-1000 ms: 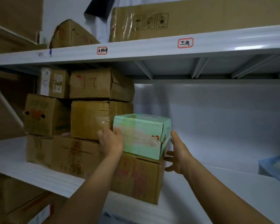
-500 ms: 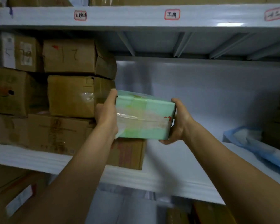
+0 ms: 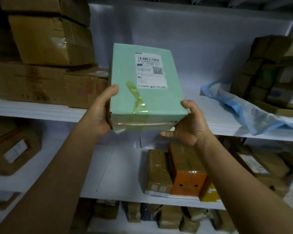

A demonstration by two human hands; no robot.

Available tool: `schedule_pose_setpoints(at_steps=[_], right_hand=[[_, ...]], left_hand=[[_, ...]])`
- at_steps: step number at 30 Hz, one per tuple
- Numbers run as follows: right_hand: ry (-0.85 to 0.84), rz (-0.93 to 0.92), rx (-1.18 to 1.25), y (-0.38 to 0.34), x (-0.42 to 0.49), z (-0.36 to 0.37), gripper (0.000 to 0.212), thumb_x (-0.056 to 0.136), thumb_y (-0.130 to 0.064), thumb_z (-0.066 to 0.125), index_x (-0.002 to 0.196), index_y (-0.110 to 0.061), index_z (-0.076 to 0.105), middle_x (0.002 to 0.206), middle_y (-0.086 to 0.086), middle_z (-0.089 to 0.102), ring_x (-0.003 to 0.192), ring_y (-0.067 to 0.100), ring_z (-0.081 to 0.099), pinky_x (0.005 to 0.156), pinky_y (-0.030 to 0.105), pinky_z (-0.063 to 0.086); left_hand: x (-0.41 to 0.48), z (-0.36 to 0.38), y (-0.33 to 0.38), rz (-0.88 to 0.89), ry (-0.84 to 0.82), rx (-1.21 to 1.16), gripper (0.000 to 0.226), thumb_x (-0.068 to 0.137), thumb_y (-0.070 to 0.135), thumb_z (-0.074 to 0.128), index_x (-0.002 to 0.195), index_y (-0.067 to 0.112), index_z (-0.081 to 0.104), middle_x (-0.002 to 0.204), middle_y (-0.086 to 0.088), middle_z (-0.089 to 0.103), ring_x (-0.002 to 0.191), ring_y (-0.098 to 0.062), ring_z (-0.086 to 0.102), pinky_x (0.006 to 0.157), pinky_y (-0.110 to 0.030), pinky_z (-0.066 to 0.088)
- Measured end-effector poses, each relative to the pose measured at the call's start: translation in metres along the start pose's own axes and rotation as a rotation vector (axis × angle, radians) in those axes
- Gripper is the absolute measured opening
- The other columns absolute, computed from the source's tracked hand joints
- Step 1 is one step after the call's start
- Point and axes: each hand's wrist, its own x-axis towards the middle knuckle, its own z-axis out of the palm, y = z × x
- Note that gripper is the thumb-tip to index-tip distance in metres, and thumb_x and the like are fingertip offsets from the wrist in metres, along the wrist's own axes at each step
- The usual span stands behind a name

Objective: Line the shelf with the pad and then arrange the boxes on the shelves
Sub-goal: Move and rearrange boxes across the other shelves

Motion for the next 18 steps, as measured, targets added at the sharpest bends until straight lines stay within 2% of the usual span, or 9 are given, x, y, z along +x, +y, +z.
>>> schedule_pose_setpoints(at_steps=[1,3,5,7,9,11,14,18], right_hand=[[-0.02,0.005,-0.005,0.012,-0.011,-0.008,0.083,0.032,-0.05,0.084,0.108,-0.024,0.067,0.105,0.006,0.065,0.097,0.029,0.057,0.078,0.045,0.045],[-0.025,0.049,-0.031,0.035,-0.032,-0.023,0.105,0.034,-0.051,0.086,0.13,-0.023,0.054,0.114,0.006,0.065,0.099,0.029,0.06,0.079,0.048,0.049],[-0.027,0.107,-0.058,0.059,-0.052,-0.038,0.116,0.034,-0.048,0.088,0.138,-0.024,0.044,0.114,0.005,0.065,0.097,0.026,0.063,0.078,0.047,0.052],[-0.038,0.157,-0.063,0.082,-0.071,-0.053,0.118,0.033,-0.045,0.09,0.139,-0.02,0.042,0.111,0.006,0.067,0.092,0.024,0.066,0.072,0.041,0.056],[-0.061,0.152,-0.035,0.098,-0.086,-0.066,0.113,0.035,-0.038,0.091,0.136,-0.02,0.045,0.111,0.006,0.069,0.091,0.023,0.069,0.065,0.037,0.057],[-0.082,0.14,-0.033,0.108,-0.095,-0.077,0.105,0.039,-0.031,0.09,0.134,-0.029,0.045,0.119,0.005,0.067,0.099,0.023,0.067,0.069,0.04,0.058],[-0.055,0.256,-0.134,0.123,-0.104,-0.093,0.095,0.05,-0.026,0.08,0.136,-0.04,0.041,0.13,0.006,0.059,0.11,0.029,0.059,0.083,0.049,0.049],[0.055,0.442,-0.18,0.151,-0.101,-0.11,0.079,0.054,-0.037,0.074,0.128,-0.045,0.047,0.131,0.01,0.057,0.118,0.035,0.053,0.084,0.05,0.049]], left_hand=[[-0.008,-0.003,-0.011,-0.006,0.001,0.023,0.034,0.079,0.037,0.063,0.108,0.02,0.072,0.114,-0.006,0.07,0.097,-0.022,0.069,0.095,-0.043,0.049],[-0.021,-0.014,-0.034,-0.036,-0.034,0.05,0.072,0.064,0.035,0.071,0.132,0.017,0.054,0.13,-0.01,0.06,0.111,-0.027,0.062,0.089,-0.045,0.052],[-0.036,-0.023,-0.058,-0.086,-0.103,0.079,0.095,0.054,0.033,0.079,0.14,0.016,0.042,0.138,-0.013,0.053,0.122,-0.033,0.054,0.089,-0.046,0.053],[-0.053,-0.028,-0.084,-0.151,-0.134,0.135,0.107,0.045,0.032,0.085,0.14,0.019,0.039,0.138,-0.014,0.053,0.12,-0.035,0.055,0.091,-0.05,0.051],[-0.065,-0.036,-0.11,-0.201,-0.072,0.147,0.114,0.034,0.029,0.088,0.137,0.024,0.04,0.132,-0.011,0.057,0.112,-0.033,0.058,0.091,-0.053,0.048],[-0.071,-0.047,-0.132,-0.264,-0.072,0.146,0.125,0.024,0.032,0.094,0.136,0.026,0.04,0.129,-0.009,0.059,0.114,-0.035,0.057,0.095,-0.061,0.043],[-0.074,-0.059,-0.162,-0.388,-0.133,0.134,0.117,0.034,0.03,0.095,0.138,0.023,0.042,0.135,-0.015,0.055,0.121,-0.043,0.052,0.095,-0.072,0.037],[-0.073,-0.071,-0.202,-0.558,-0.094,0.062,0.102,0.038,0.031,0.094,0.129,0.013,0.054,0.129,-0.01,0.045,0.111,-0.038,0.044,0.097,-0.075,0.029]])
